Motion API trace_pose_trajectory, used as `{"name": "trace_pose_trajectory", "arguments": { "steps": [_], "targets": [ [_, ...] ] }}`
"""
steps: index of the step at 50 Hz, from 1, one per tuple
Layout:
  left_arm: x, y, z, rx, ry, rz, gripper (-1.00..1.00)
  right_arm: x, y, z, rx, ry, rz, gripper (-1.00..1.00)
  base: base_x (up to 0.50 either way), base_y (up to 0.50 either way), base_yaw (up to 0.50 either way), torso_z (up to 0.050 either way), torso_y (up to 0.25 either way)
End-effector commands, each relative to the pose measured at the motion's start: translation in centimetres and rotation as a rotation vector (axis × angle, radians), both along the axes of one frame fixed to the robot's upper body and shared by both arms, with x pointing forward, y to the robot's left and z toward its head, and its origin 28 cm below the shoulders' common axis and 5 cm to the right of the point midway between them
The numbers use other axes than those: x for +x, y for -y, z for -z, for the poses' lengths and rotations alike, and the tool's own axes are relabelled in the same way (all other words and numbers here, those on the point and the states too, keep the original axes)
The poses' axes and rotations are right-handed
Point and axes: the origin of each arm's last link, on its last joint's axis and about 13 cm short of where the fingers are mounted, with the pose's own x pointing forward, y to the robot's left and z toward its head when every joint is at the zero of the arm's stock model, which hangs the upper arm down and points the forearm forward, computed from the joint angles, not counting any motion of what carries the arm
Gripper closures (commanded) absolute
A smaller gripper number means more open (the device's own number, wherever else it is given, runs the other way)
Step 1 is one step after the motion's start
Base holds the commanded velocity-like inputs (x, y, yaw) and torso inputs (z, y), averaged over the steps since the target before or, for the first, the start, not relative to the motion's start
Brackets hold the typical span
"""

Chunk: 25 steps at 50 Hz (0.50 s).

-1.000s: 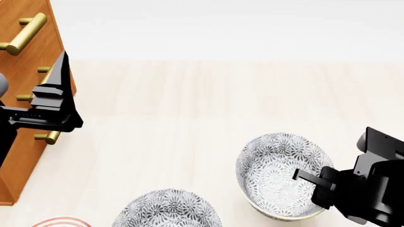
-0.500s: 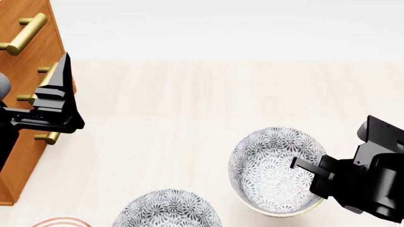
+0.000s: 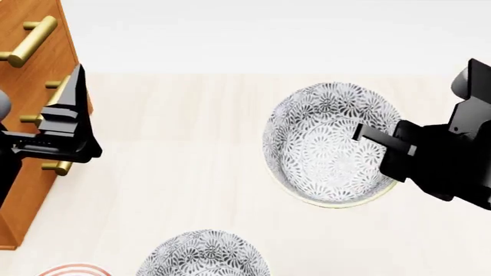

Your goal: Stack the bowl at the front on the bowl in the middle.

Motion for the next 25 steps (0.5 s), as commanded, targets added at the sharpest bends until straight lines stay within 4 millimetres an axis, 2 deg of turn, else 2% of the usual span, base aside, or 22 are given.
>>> {"name": "trace_pose_trajectory", "arguments": {
  "steps": [1, 11, 25],
  "targets": [
    [-0.1, 0.0, 0.0, -0.003, 0.000, 0.000, -1.00, -2.3, -0.6, -4.4, -0.041, 0.089, -0.054, 1.00, 0.00, 0.00, 0.00, 0.000, 0.000],
    [0.0, 0.2, 0.1, -0.006, 0.001, 0.001, -1.00, -2.8, -1.8, -5.1, -0.060, 0.089, -0.136, 1.00, 0.00, 0.00, 0.00, 0.000, 0.000],
    [0.1, 0.2, -0.3, -0.005, 0.011, 0.003, -1.00, -5.9, -3.7, -6.3, -0.059, 0.136, -0.299, 1.00, 0.00, 0.00, 0.00, 0.000, 0.000]
  ]
}}
